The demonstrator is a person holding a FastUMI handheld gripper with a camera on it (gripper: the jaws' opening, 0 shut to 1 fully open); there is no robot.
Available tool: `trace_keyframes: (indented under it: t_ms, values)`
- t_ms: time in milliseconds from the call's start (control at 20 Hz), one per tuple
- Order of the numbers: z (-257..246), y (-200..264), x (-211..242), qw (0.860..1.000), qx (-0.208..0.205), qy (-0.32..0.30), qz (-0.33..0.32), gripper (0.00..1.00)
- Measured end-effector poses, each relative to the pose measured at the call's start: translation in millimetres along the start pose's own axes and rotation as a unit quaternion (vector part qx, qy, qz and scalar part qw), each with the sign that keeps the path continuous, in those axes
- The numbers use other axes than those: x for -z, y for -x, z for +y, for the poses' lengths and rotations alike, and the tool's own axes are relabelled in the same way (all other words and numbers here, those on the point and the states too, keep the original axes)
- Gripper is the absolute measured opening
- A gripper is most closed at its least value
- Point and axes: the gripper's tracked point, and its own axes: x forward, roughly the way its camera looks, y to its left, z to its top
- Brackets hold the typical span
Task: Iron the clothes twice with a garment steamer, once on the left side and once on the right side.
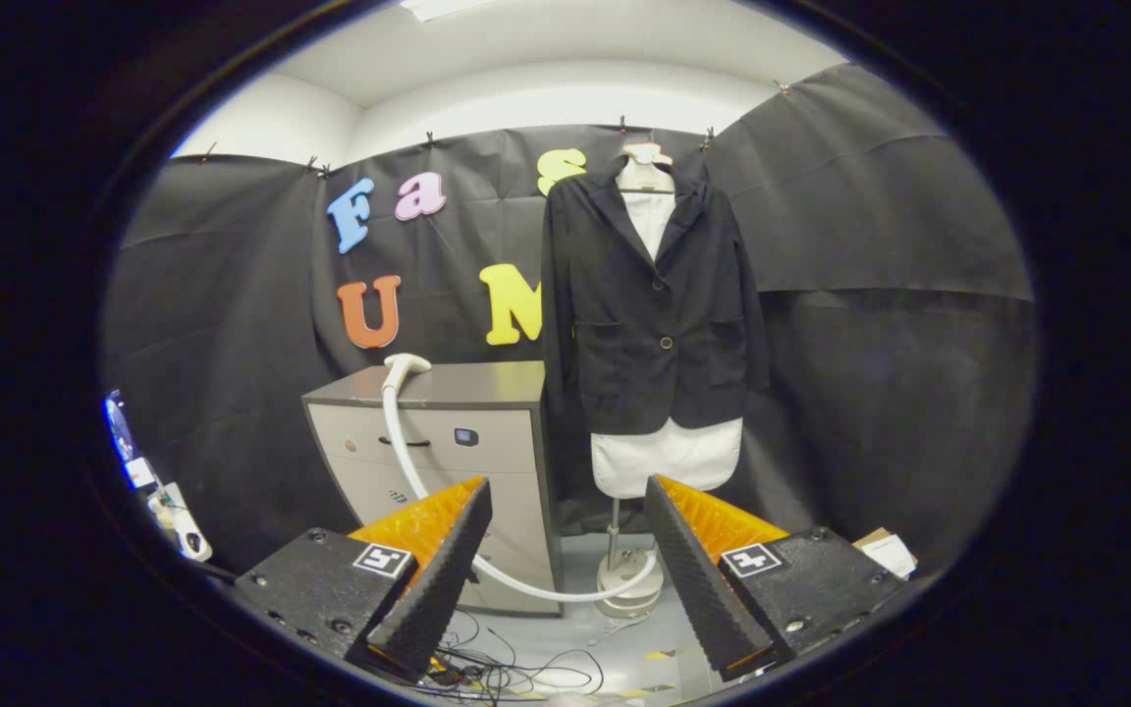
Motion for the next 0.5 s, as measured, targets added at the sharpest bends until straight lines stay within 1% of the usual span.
trace_keyframes:
  t_ms: [200,300,500]
  values:
    - [16.9,-9.9,-10.9,1.000,-0.012,0.005,-0.002,0.99]
    - [29.6,-24.5,-21.2,1.000,-0.022,0.014,0.000,1.00]
    - [74.2,-70.2,-41.0,0.997,-0.067,0.026,0.007,1.00]
